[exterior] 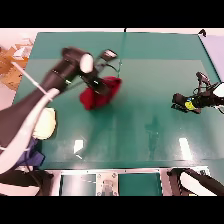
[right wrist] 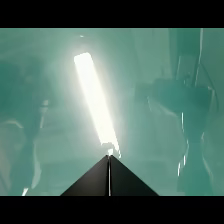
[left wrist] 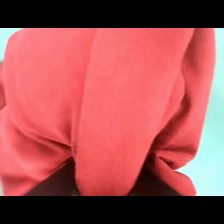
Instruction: Fold the shirts.
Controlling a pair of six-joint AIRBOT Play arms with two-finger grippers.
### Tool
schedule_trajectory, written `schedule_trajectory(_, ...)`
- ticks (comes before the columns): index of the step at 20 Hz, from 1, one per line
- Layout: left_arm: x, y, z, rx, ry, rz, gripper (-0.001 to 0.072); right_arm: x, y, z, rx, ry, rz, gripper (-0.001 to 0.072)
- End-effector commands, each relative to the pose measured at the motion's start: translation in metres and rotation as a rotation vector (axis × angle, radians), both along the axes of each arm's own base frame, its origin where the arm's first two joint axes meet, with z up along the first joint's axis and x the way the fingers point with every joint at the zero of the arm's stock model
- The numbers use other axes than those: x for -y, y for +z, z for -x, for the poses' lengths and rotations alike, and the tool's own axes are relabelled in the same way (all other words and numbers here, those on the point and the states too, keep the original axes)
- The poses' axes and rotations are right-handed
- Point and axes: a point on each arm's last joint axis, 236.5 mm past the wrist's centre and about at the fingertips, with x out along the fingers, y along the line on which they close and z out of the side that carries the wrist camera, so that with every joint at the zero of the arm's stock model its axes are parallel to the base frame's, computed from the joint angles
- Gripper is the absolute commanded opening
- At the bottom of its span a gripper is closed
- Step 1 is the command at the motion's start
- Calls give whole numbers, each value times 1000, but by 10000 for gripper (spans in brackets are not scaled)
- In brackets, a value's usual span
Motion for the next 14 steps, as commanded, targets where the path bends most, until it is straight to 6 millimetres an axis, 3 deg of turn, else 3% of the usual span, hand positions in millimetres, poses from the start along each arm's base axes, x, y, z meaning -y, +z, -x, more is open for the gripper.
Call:
schedule_trajectory(1,82,-9,57,-147,-68,171,711,5,-2,13,-51,1,-11,159)
schedule_trajectory(2,80,-6,57,-151,-64,173,712,4,-3,15,-58,9,-12,282)
schedule_trajectory(4,61,5,50,-176,-42,151,712,3,-3,17,-64,11,-15,300)
schedule_trajectory(6,25,16,39,-223,15,118,713,3,-4,19,-75,14,-18,304)
schedule_trajectory(8,-24,15,26,-285,112,71,712,-5,-7,24,-93,26,-37,304)
schedule_trajectory(11,-86,-14,13,-386,265,25,713,-45,-28,36,-118,68,-144,303)
schedule_trajectory(13,-112,-48,11,-439,355,28,713,-82,-41,36,-82,98,-243,308)
schedule_trajectory(14,-117,-64,10,-454,398,56,712,-98,-49,36,-70,97,-291,374)
